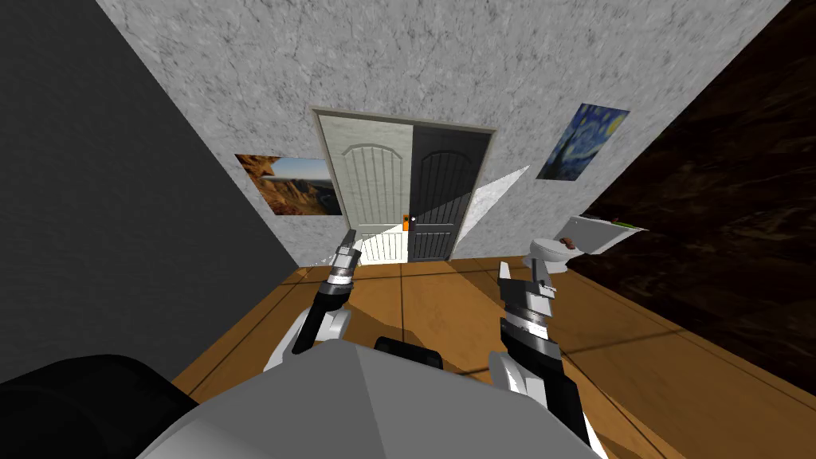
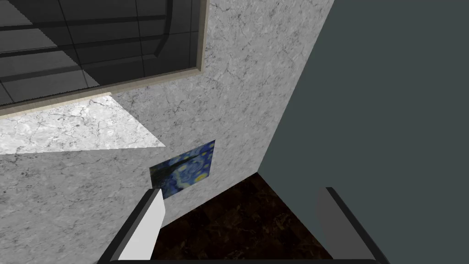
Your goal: Pull the door open
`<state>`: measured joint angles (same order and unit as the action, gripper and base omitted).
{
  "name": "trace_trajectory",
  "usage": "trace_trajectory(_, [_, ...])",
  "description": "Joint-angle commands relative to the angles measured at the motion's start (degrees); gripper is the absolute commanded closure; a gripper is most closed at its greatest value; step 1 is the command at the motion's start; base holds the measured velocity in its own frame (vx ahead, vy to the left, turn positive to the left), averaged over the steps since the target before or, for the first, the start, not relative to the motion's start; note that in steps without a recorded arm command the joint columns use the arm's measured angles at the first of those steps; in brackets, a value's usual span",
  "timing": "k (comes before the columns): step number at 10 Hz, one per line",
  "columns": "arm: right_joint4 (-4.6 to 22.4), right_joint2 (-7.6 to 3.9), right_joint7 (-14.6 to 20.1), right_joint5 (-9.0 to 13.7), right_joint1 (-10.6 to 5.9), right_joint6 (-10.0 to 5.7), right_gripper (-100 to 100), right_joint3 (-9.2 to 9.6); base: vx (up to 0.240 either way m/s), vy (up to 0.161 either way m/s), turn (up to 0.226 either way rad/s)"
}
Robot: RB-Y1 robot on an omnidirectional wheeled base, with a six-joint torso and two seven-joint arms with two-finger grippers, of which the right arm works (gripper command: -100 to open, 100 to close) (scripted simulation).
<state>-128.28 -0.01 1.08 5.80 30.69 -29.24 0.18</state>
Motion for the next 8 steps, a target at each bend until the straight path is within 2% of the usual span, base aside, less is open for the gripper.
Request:
trace_trajectory(1, [1.6,-0.49,0.5,-0.6,-0.86,0.33,-100,-0.34,0.135,0.022,0.077])
trace_trajectory(3, [3.6,-1.04,1.2,-1.4,-1.95,0.75,-100,-0.78,0.205,0.045,0.077])
trace_trajectory(8, [10.5,-2.52,3.4,-4.1,-5.79,2.23,-100,-2.31,0.185,0.037,0.098])
